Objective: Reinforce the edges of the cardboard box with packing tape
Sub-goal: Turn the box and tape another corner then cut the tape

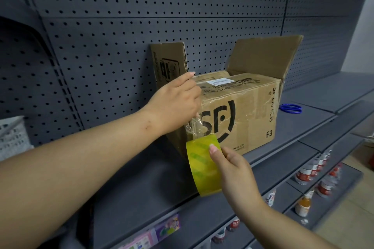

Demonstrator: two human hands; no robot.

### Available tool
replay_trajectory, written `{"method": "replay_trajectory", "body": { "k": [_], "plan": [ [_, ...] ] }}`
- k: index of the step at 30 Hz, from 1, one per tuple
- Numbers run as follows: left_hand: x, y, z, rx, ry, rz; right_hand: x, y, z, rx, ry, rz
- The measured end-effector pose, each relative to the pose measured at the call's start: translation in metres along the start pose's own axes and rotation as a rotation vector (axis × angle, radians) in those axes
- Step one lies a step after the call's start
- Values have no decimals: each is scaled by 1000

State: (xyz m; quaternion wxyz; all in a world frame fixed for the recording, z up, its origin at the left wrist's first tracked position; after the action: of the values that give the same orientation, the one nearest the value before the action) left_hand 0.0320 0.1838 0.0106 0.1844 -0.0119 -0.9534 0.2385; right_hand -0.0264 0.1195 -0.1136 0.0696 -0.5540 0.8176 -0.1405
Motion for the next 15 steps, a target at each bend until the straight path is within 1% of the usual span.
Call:
{"method": "replay_trajectory", "body": {
  "k": [5, 7, 9, 15],
  "plan": [
    [0, -1, -1, 12, 106, 10, 2, -1, 2, -24, -10, 15],
    [3, 1, -5, -21, 186, 42, 3, -1, 2, -36, -24, 25],
    [4, 4, -9, -80, 258, 22, 4, -1, 2, -42, -35, 34],
    [1, 5, -7, -131, 238, 70, 0, 0, 1, -34, -12, 32]
  ]
}}
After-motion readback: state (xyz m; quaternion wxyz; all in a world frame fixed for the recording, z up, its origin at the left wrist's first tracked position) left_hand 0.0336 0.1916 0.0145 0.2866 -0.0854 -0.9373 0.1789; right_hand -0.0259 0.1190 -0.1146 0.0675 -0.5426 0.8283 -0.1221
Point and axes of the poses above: each hand's wrist, its own y-axis away from the middle knuckle, its own x-axis out of the back of the hand, z = x × y, the point moved 8 cm from there along -y, towards the middle knuckle, and after that the axes turned 3 degrees about x, right-handed, at the moved point
